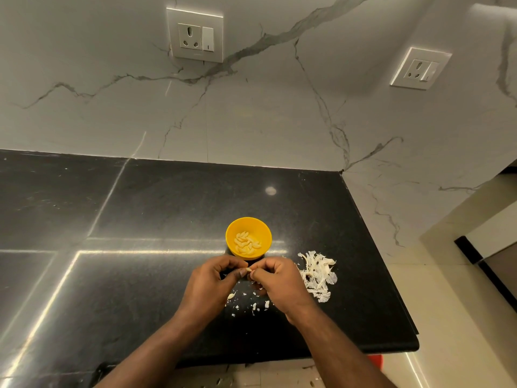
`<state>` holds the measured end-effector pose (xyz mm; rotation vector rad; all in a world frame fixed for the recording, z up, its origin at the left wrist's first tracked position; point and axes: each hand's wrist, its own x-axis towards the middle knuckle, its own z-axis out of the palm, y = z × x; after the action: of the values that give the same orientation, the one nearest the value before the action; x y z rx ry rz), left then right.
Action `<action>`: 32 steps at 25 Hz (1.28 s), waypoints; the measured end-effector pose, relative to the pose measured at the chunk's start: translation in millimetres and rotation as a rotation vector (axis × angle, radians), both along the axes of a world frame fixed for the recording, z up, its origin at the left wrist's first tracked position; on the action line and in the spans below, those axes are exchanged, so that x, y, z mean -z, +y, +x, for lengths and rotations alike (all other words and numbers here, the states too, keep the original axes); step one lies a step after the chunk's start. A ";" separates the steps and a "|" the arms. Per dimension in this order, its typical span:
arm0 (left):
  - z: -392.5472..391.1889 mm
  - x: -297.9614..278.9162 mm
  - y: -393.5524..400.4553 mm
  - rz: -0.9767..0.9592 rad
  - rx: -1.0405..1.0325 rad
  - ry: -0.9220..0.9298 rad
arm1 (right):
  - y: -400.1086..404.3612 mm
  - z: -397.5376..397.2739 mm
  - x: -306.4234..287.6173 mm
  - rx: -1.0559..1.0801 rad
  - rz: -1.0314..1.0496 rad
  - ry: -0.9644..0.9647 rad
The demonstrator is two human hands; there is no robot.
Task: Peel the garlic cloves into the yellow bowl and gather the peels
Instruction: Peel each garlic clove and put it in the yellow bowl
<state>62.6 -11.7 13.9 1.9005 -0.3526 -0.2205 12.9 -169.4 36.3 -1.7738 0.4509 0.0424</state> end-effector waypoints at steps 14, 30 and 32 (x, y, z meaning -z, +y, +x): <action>-6.1 -6.3 1.8 0.104 0.045 -0.125 | 10.7 -3.9 -2.3 -0.019 -0.413 -0.068; -7.4 -8.9 -4.1 -0.260 0.035 0.155 | 10.0 -2.6 -5.5 0.024 -0.280 -0.061; -6.6 -8.7 -4.6 -0.275 0.051 0.177 | 9.5 -2.7 -4.1 0.018 -0.306 -0.072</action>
<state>56.0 -16.3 22.6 1.5900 -0.2955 -0.3540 10.2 -159.9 40.4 -2.0638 0.4385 -0.1087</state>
